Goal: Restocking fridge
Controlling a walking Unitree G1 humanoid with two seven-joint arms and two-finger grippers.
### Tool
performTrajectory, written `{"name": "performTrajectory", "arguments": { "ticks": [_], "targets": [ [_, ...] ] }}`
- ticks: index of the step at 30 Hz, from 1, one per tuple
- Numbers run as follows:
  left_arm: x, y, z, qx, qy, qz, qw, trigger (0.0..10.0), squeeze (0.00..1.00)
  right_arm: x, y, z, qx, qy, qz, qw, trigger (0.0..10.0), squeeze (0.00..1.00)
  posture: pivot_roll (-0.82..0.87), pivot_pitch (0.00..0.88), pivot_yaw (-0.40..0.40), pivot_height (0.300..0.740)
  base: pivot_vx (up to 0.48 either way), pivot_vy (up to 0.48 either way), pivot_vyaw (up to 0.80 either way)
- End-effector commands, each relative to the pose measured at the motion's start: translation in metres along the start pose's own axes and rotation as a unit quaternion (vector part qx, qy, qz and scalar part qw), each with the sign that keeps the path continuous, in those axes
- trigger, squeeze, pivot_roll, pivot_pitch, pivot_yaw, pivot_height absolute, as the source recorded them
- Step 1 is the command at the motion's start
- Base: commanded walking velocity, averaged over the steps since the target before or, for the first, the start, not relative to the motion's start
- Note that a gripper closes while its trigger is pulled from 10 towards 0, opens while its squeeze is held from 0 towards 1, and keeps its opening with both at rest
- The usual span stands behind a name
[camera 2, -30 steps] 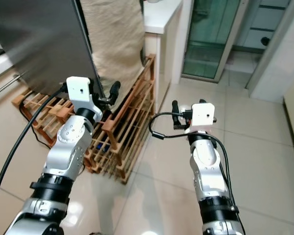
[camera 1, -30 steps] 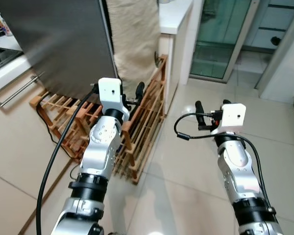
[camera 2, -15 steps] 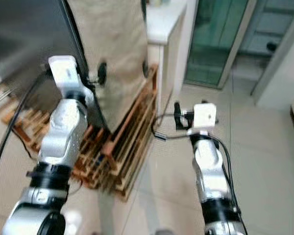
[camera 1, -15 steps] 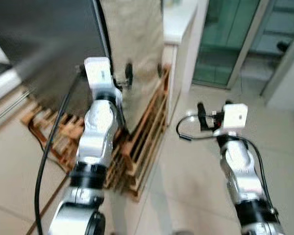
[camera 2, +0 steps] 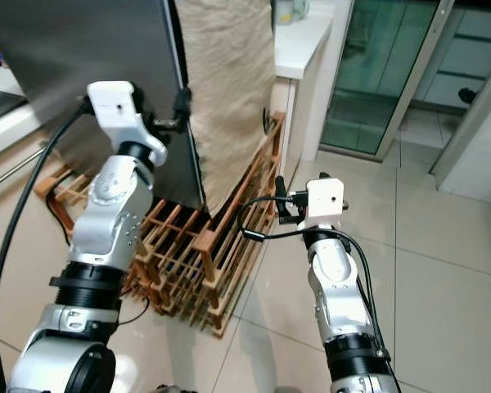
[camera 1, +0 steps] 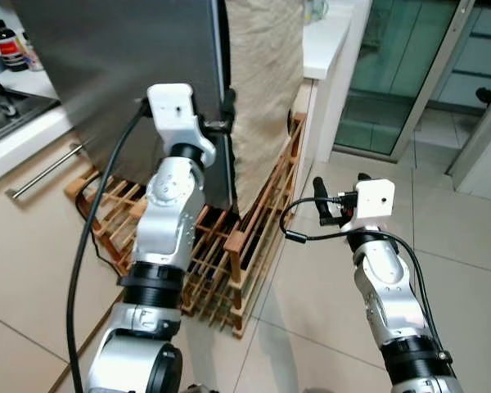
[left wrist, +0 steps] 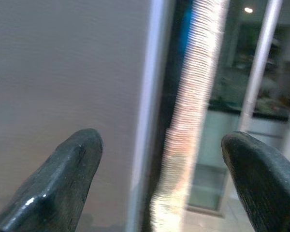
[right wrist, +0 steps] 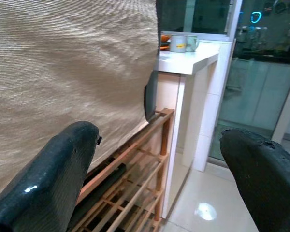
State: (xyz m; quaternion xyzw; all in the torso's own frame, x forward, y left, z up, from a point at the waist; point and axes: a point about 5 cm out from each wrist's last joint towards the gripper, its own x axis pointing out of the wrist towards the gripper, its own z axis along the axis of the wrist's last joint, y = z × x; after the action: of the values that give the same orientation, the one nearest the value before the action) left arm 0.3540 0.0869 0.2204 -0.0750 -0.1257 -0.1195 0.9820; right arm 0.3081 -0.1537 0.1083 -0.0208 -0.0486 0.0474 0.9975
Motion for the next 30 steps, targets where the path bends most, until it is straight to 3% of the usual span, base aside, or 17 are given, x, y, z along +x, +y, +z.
{"name": "performTrajectory", "arguments": {
  "ticks": [1,5,10,19,30],
  "targets": [
    [0.004,-0.012,-0.008,0.009,0.031,-0.033,0.999,10.0,0.00,0.000,-0.002,0.001,-0.001,0.001,-0.003,1.000,10.0,0.02,-0.26,0.000,0.064,0.740,0.000,0.000,0.00],
    [0.001,-0.023,-0.029,0.020,0.077,-0.054,0.995,10.0,0.00,-0.002,-0.003,0.000,-0.001,0.003,-0.004,1.000,10.0,0.02,-0.26,0.000,0.069,0.740,0.000,0.000,0.00],
    [0.005,-0.021,-0.037,0.018,0.089,-0.037,0.995,10.0,0.00,-0.003,-0.003,-0.001,0.000,0.005,-0.006,1.000,10.0,0.02,-0.26,0.000,0.072,0.740,0.000,0.000,0.00],
    [0.013,-0.004,-0.017,0.016,0.044,0.019,0.999,10.0,0.00,-0.008,-0.005,-0.002,-0.003,0.009,-0.008,1.000,10.0,0.02,-0.28,0.000,0.079,0.740,0.000,0.000,0.00],
    [0.010,-0.006,-0.006,0.016,0.029,0.013,0.999,10.0,0.00,-0.008,-0.004,-0.003,-0.003,0.014,-0.004,1.000,10.0,0.02,-0.27,0.000,0.074,0.740,0.000,0.000,0.00]
  ]
}}
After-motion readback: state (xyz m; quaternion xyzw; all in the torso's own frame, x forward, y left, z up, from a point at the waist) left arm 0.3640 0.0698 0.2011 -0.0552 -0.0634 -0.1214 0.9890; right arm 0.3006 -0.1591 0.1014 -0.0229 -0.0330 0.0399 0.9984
